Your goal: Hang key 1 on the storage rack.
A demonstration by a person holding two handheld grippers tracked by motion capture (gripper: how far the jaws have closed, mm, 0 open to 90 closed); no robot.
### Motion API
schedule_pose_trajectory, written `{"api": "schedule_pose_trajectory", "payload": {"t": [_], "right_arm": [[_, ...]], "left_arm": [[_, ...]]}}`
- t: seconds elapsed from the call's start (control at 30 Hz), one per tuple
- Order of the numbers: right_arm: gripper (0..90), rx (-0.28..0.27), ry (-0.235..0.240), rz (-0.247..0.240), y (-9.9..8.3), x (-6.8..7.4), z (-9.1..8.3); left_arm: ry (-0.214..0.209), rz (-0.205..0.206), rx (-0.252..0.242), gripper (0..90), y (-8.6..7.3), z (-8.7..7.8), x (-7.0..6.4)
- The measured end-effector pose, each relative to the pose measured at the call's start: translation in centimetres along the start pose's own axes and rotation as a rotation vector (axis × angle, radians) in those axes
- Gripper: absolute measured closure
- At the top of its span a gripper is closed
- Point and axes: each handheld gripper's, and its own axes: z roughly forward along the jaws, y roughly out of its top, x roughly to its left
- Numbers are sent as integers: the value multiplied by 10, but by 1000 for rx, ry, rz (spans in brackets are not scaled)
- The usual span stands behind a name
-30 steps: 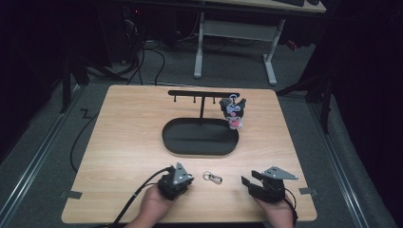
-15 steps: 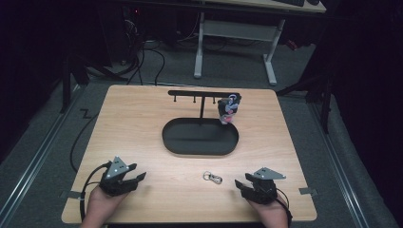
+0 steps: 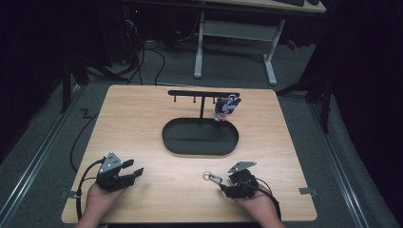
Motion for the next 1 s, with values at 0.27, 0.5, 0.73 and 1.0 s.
{"api": "schedule_pose_trajectory", "payload": {"t": [0.27, 0.5, 0.73, 1.0], "right_arm": [[505, 134, 15, -105, 24, 7, 6], [553, 210, 3, -188, 40, 13, 8], [618, 277, 0, -254, 52, 16, 13], [652, 346, -31, -316, 62, 19, 20]], "left_arm": [[1, -4, -8, 452, 0, -2, 0], [-1, 1, -8, 451, -1, -2, -1], [-5, -4, -9, 451, 0, -1, 0], [-8, -4, -8, 451, 0, -2, 1]]}}
